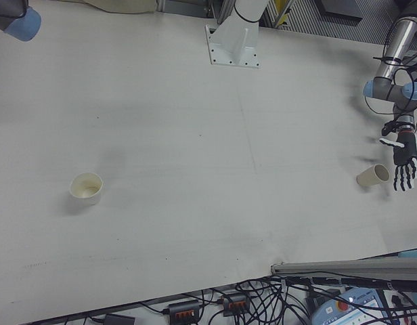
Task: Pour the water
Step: 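Move the left hand to the beige cup and close fingers around it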
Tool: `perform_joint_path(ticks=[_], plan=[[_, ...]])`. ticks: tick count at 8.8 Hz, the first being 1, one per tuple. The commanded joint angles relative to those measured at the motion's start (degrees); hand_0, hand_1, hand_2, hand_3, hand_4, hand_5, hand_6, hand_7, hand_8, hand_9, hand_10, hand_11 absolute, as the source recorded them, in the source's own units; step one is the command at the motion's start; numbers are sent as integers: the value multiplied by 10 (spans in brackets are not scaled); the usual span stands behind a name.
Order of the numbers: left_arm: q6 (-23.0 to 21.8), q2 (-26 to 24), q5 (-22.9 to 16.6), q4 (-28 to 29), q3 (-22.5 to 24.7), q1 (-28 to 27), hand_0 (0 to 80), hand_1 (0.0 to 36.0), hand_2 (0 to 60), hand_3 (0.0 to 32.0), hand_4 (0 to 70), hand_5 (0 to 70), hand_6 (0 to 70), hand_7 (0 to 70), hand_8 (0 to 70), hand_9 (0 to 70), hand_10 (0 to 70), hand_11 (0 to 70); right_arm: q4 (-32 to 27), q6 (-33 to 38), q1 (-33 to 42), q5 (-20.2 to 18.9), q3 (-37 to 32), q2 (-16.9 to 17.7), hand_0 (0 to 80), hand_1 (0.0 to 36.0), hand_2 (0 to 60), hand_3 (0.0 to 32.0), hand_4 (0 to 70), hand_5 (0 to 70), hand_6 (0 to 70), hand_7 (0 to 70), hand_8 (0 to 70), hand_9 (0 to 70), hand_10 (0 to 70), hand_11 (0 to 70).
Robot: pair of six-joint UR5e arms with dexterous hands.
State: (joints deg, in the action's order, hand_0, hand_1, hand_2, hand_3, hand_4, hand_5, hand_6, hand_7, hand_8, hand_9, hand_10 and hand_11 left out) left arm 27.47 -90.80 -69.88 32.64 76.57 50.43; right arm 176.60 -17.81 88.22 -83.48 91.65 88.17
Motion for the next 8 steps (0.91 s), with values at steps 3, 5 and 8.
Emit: perform_joint_path(ticks=[3,5,8], plan=[[-1,-53,12,9,-44,-42,589,238,0,226,0,202,0,47,0,0,0,3,3,-2,-2,0,-5,-2,374,83,174,32,53,95,42,63,13,18,0,0],[-4,-62,13,6,-43,-42,554,214,0,128,0,294,0,16,0,0,0,8,3,-2,-2,0,-6,-4,373,84,176,28,54,97,44,65,14,19,0,0],[-5,-69,14,-13,-48,-41,546,210,0,158,0,299,0,45,0,0,0,12,2,-2,-2,1,-12,-5,369,82,173,26,55,95,45,65,15,20,0,0]])
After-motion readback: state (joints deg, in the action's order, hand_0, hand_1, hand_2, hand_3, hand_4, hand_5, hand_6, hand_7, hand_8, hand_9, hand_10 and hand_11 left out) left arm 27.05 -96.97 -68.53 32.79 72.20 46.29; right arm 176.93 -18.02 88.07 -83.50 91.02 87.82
